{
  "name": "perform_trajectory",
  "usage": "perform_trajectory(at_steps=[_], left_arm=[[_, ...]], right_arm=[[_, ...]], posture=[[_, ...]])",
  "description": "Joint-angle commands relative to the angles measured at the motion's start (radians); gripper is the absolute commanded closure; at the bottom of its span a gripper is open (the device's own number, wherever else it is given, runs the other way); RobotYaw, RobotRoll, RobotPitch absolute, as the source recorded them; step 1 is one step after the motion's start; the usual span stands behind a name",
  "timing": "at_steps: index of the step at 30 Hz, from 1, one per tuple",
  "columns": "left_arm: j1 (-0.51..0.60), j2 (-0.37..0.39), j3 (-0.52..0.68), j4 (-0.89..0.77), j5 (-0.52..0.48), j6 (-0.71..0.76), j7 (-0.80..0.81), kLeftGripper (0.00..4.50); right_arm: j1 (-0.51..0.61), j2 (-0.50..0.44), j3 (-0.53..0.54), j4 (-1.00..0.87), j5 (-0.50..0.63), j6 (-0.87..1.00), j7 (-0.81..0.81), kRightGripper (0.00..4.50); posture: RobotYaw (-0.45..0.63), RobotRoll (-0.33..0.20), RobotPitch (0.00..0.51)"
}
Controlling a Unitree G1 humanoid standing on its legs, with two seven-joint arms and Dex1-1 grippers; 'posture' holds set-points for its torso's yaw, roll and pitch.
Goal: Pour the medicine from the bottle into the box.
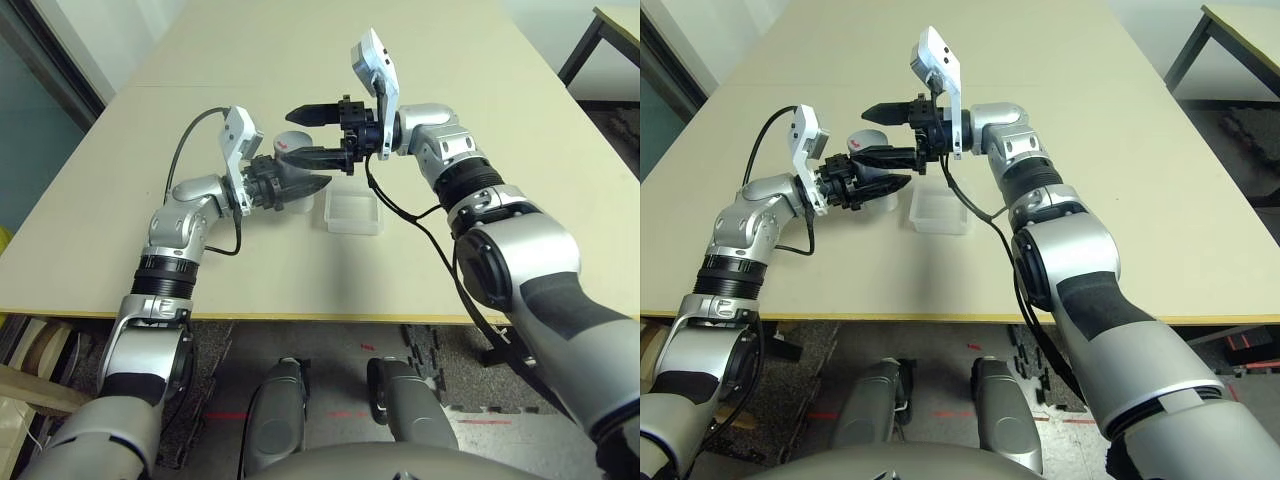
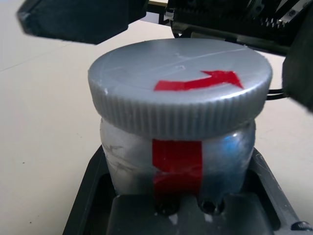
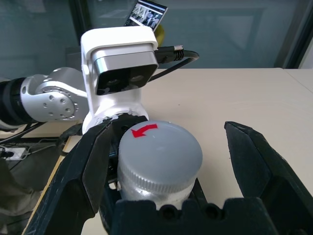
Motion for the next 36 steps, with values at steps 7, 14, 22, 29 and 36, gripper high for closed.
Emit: perform_trajectory(at_steps=[7, 14, 22, 29, 36], left_arm=[[0.004, 0.003, -0.007, -0.033, 0.005, 0.007, -0.006, 1.85], [0.001, 0.006, -0.006, -0.03, 0.005, 0.01, -0.008, 1.85], [-0.001, 0.005, -0.007, -0.024, 0.005, 0.007, -0.006, 1.85], [-0.004, 0.008, -0.006, -0.012, 0.009, 0.002, -0.007, 1.85], [-0.008, 0.007, -0.004, -0.008, 0.008, 0.002, -0.008, 1.85]], right_arm=[[-0.011, -0.01, 0.007, 0.025, -0.023, -0.02, -0.038, 0.0], [-0.003, -0.04, 0.004, 0.032, -0.03, -0.021, -0.039, 0.0], [0.001, -0.068, 0.0, 0.036, -0.03, -0.02, -0.027, 0.0], [-0.003, -0.077, -0.024, 0.026, 0.012, 0.032, 0.064, 0.0], [-0.001, -0.086, -0.021, -0.005, 0.043, 0.086, 0.198, 0.0]], posture=[[0.0, 0.0, 0.127], [0.0, 0.0, 0.127], [0.0, 0.0, 0.124], [0.0, 0.0, 0.122], [-0.01, 0.0, 0.12]])
